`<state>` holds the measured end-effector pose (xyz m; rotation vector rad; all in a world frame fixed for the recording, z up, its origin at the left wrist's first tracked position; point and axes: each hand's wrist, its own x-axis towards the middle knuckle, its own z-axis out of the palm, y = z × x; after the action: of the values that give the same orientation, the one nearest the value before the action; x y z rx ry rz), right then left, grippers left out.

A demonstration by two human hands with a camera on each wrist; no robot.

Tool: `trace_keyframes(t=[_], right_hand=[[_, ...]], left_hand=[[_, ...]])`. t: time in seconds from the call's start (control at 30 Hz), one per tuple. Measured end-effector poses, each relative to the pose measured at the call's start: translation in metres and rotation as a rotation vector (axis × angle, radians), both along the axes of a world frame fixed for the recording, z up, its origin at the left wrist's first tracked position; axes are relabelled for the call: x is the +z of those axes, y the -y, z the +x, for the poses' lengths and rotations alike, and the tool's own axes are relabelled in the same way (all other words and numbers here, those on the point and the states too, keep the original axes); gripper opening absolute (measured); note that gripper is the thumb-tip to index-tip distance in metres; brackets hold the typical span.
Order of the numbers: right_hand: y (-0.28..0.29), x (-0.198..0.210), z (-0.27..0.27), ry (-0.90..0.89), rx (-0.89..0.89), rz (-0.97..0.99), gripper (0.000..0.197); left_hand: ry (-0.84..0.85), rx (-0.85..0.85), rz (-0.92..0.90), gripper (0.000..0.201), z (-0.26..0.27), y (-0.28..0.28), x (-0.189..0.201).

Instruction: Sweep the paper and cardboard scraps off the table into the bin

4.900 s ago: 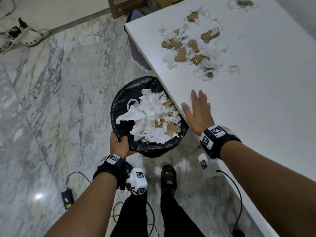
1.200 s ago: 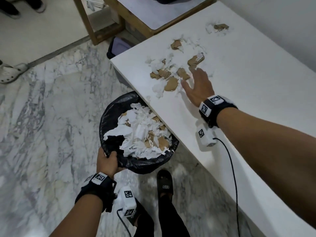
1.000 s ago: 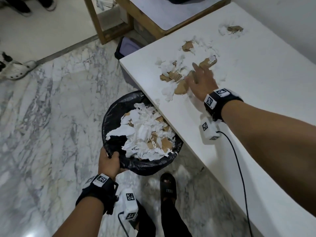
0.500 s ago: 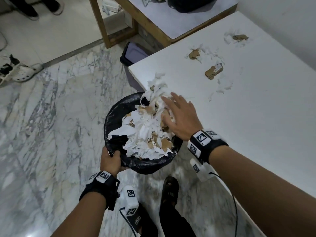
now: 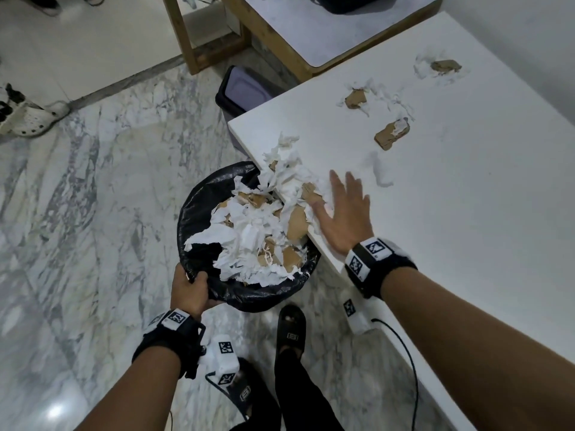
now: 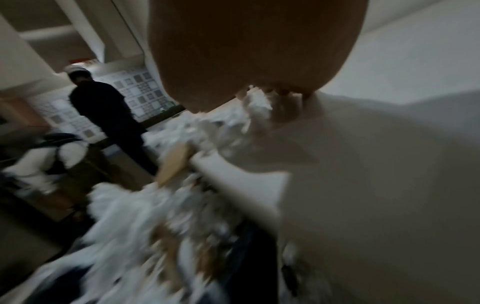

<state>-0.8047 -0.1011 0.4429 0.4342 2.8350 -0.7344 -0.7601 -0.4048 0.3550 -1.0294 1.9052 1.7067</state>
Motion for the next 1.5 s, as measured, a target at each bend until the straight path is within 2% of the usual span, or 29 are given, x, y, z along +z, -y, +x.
trace_keyframes(t=[0.1,0.17,0.3,0.37,0.4,0.47,0.57,0.67,0.77,0.83,0.9,1.0,1.1,1.17,1.27,1.4,1.5], right_hand=[[0.038,0.005,0.007,-0.026,0.128,-0.065,0.069],[0.047,0.013,0.000,-0.096,0.131,-0.060,0.064],[0.034,0.039,-0.041,-0.359,-0.050,0.150,0.052],[0.025,0.044,-0.069,-0.408,-0.107,0.213,0.050],[0.023,0.042,-0.083,-0.380,-0.120,0.228,0.052],[0.026,0.031,-0.109,-0.209,-0.094,0.178,0.060],[0.045,0.007,-0.124,0.029,0.057,0.068,0.066],[0.074,-0.001,-0.102,0.026,0.246,0.082,0.066],[0.103,0.004,-0.067,-0.018,0.444,0.001,0.063],[0.108,0.012,-0.051,-0.064,0.514,-0.035,0.059],[0.099,0.022,-0.044,-0.116,0.486,-0.019,0.056],[0.062,0.031,-0.040,-0.134,0.304,0.043,0.059],[0.017,0.026,-0.032,0.028,0.062,0.086,0.069],[0.010,0.017,-0.018,0.134,-0.001,0.085,0.074],[0.043,0.006,0.007,0.079,0.117,0.033,0.075],[0.102,0.006,0.028,-0.013,0.325,-0.194,0.068],[0.117,0.011,0.029,-0.062,0.412,-0.282,0.062]], left_hand=[[0.002,0.011,0.004,0.030,-0.003,0.003,0.001],[0.003,0.014,0.000,0.030,-0.004,0.006,0.000],[0.005,0.035,0.005,0.032,-0.007,0.009,-0.002],[0.004,0.040,0.007,0.032,-0.008,0.011,-0.003],[0.001,0.042,0.006,0.032,-0.008,0.011,-0.002],[-0.005,0.054,0.011,0.031,-0.010,0.013,-0.002],[-0.015,0.063,0.018,0.031,-0.013,0.014,-0.003],[-0.019,0.066,0.022,0.031,-0.016,0.014,-0.005],[-0.022,0.071,0.030,0.032,-0.019,0.012,-0.005],[-0.017,0.071,0.023,0.033,-0.018,0.011,-0.006],[-0.014,0.066,0.017,0.032,-0.017,0.010,-0.006],[-0.003,0.052,0.013,0.029,-0.013,0.008,-0.005],[0.001,0.040,0.021,0.029,-0.007,0.006,-0.006],[0.003,0.046,0.028,0.031,-0.003,0.003,-0.007],[-0.002,0.058,0.047,0.031,0.001,-0.001,-0.008],[-0.005,0.067,0.037,0.034,0.003,0.002,-0.005],[-0.012,0.069,0.029,0.035,0.004,0.008,0.000]])
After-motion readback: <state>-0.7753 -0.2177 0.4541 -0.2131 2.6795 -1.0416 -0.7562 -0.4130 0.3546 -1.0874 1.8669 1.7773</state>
